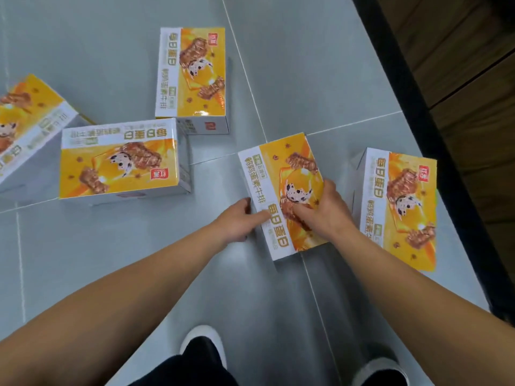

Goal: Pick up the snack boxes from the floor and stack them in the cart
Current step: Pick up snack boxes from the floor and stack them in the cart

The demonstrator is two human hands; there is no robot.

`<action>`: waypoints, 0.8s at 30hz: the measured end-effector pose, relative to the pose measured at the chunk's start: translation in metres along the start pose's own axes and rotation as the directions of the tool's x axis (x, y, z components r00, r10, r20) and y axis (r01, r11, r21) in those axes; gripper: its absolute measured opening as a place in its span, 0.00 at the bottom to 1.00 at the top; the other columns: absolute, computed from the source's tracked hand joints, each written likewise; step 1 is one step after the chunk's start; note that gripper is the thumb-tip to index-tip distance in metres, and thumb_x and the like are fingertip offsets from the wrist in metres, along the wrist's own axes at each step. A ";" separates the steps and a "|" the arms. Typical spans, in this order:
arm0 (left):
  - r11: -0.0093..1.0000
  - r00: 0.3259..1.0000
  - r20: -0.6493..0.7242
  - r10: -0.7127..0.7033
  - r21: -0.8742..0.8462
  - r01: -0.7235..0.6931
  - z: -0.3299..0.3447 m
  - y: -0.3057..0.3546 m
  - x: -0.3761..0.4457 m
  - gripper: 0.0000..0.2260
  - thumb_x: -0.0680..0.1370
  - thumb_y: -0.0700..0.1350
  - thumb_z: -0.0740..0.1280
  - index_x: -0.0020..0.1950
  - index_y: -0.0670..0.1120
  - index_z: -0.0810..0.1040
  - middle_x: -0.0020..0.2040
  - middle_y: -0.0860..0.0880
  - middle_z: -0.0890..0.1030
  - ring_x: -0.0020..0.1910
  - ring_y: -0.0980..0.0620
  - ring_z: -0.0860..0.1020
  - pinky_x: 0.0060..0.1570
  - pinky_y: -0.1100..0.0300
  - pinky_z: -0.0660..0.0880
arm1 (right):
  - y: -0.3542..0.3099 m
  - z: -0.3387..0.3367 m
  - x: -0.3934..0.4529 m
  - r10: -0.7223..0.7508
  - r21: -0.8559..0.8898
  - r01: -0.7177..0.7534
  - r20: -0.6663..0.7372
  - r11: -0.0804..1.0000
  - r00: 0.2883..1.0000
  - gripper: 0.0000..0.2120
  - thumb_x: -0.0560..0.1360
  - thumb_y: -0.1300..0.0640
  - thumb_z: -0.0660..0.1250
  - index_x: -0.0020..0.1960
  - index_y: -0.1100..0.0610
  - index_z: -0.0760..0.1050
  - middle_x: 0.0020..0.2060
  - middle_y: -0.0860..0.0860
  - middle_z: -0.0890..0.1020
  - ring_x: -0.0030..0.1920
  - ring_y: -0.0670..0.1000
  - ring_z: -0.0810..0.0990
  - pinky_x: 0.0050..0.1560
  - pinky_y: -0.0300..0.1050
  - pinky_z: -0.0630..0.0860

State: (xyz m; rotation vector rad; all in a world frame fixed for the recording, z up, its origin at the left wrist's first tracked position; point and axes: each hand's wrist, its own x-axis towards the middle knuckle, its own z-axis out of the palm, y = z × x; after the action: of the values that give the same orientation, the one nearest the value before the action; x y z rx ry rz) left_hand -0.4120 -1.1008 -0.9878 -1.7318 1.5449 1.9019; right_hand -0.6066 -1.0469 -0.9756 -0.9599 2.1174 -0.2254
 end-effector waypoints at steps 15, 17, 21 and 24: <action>0.914 0.998 0.018 -0.057 -0.401 0.059 -0.024 0.114 -0.261 0.21 0.78 0.49 0.68 0.69 0.62 0.68 0.51 0.51 0.85 0.49 0.49 0.84 0.56 0.40 0.78 | -0.080 -0.181 -0.216 0.086 0.474 -0.180 0.212 0.862 0.973 0.24 0.72 0.44 0.70 0.66 0.51 0.73 0.56 0.44 0.80 0.54 0.46 0.80 0.56 0.43 0.75; 0.920 0.998 0.028 -0.052 -0.387 0.059 -0.029 0.149 -0.322 0.22 0.78 0.49 0.68 0.70 0.62 0.67 0.52 0.51 0.85 0.49 0.49 0.84 0.54 0.42 0.79 | -0.093 -0.222 -0.263 0.157 0.528 -0.339 0.358 0.778 0.920 0.27 0.68 0.39 0.71 0.63 0.49 0.75 0.53 0.46 0.84 0.55 0.50 0.82 0.61 0.49 0.75; 0.925 0.997 0.028 -0.065 -0.374 0.071 -0.034 0.212 -0.421 0.22 0.79 0.47 0.67 0.70 0.62 0.66 0.53 0.50 0.85 0.49 0.49 0.85 0.47 0.48 0.81 | -0.116 -0.294 -0.341 0.157 0.583 -0.553 0.590 0.596 0.792 0.14 0.75 0.42 0.68 0.56 0.47 0.78 0.49 0.46 0.86 0.56 0.51 0.81 0.61 0.53 0.75; 0.955 0.996 0.020 -0.081 -0.284 0.084 -0.034 0.254 -0.480 0.20 0.79 0.51 0.67 0.69 0.63 0.66 0.55 0.52 0.83 0.50 0.51 0.84 0.50 0.47 0.80 | -0.131 -0.350 -0.386 0.135 0.598 -0.539 0.586 0.593 0.799 0.15 0.73 0.43 0.71 0.56 0.50 0.79 0.51 0.48 0.86 0.55 0.52 0.83 0.61 0.53 0.77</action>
State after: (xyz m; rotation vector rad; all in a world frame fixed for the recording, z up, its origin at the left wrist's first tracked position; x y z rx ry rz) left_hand -0.4055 -1.0026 -0.4526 -1.8616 1.2213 2.1728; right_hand -0.6285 -0.9205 -0.4536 -0.0507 1.4515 -0.5397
